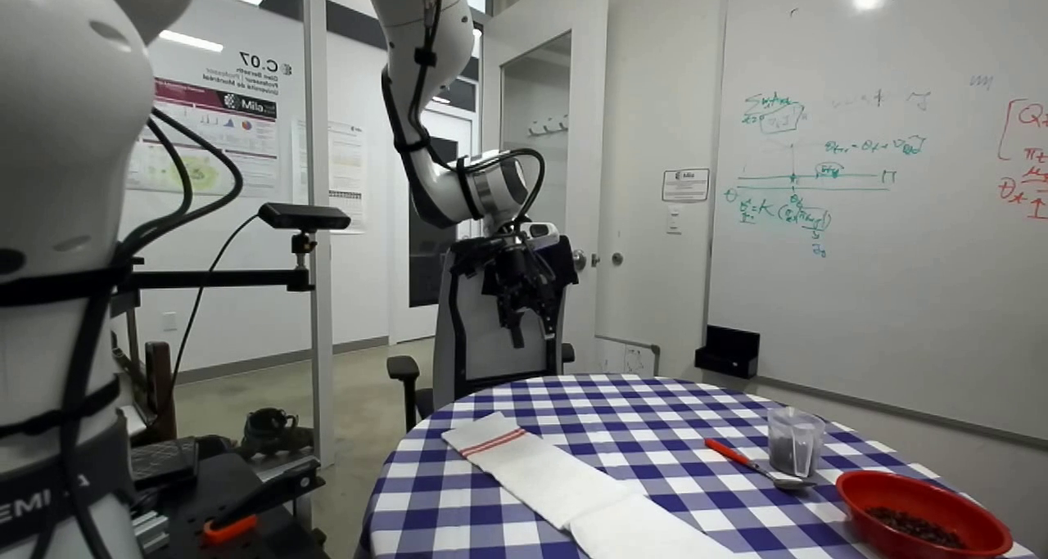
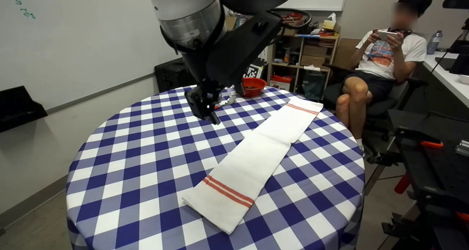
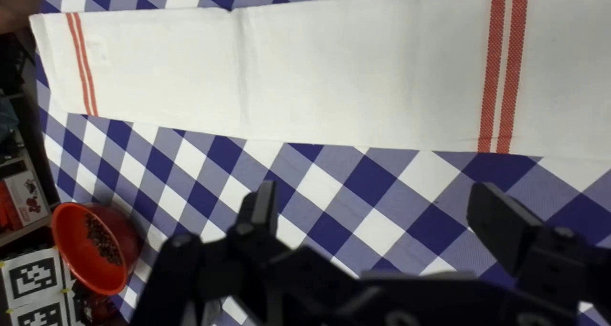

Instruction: Fold the white towel

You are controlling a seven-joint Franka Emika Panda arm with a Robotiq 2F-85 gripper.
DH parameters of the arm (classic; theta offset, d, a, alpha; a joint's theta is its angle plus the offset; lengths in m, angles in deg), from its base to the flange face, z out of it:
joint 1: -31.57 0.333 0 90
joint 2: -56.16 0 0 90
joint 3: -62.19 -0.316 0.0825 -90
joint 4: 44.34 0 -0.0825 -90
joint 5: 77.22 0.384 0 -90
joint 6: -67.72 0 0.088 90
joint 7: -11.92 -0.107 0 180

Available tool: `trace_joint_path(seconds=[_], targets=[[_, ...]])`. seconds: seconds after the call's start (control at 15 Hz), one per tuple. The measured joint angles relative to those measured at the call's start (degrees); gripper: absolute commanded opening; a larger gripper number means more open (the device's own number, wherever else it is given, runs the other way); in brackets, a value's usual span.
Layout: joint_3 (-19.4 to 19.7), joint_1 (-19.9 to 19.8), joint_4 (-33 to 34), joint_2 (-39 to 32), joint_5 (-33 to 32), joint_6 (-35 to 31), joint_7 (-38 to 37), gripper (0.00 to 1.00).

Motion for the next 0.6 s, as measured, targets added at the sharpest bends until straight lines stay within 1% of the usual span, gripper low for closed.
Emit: trace_joint_path(seconds=[0.27,0.6], targets=[[0.29,1.61,6.33,-5.50,4.14,1.74,0.54,1.00],[0.27,4.05,11.47,-10.26,7.28,2.35,1.80,1.00]])
